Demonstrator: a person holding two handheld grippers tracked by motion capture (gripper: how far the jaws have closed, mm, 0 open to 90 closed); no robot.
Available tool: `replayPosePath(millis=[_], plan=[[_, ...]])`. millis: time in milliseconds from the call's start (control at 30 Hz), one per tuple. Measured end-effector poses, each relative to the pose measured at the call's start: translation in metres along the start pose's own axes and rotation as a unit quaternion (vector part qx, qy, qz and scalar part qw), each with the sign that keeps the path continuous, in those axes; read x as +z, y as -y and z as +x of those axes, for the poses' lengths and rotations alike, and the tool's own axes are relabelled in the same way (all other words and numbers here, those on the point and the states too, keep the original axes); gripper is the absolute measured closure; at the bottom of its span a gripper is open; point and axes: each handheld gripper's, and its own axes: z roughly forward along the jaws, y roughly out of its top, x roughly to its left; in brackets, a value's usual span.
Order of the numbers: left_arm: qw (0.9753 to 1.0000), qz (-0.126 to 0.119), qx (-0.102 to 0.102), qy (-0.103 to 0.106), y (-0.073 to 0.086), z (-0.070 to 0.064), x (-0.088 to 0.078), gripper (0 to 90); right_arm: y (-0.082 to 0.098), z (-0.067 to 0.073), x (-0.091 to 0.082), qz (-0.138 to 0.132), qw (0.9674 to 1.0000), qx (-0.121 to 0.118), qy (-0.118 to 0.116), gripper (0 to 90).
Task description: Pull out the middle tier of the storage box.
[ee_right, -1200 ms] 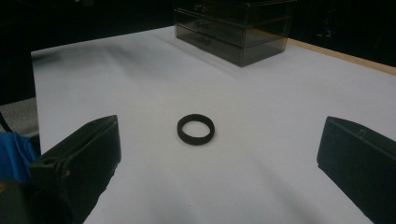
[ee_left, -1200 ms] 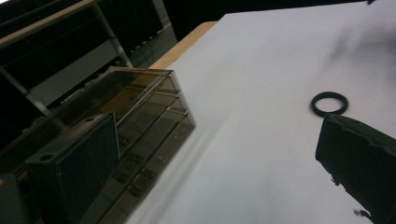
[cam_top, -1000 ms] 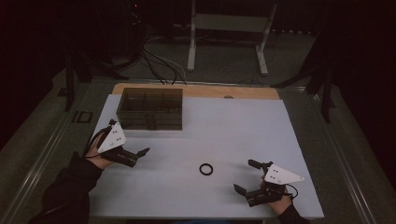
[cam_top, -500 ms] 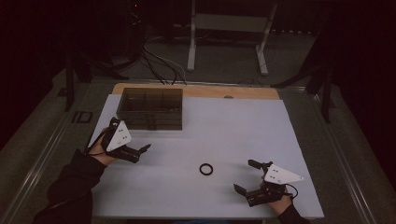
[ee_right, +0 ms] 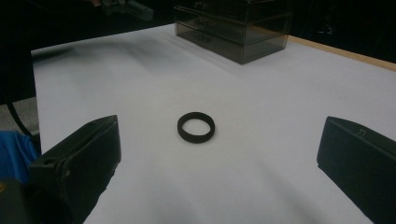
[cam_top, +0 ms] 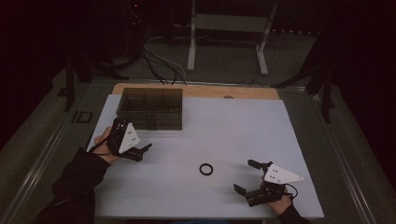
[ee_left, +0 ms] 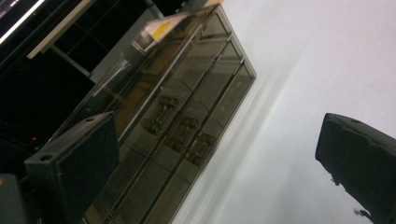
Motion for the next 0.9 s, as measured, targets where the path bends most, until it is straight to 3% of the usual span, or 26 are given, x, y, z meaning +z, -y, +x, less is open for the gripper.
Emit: replayPosePath(millis=[300,633,900], plan=[[0.9989,0.031,0.034,-0.013,0.001,-0.006,0.010,1.1,0.000,0.000,0.000,0.002,1.0000,0.000,-0.001,0.0],[0.9970,0.051,0.052,-0.024,0.001,-0.007,0.018,1.1,0.000,0.000,0.000,0.001,1.0000,0.003,-0.001,0.0],[0.9914,0.082,0.092,-0.045,0.001,-0.012,0.028,1.1,0.001,-0.001,0.000,0.003,1.0000,0.003,-0.001,0.0]])
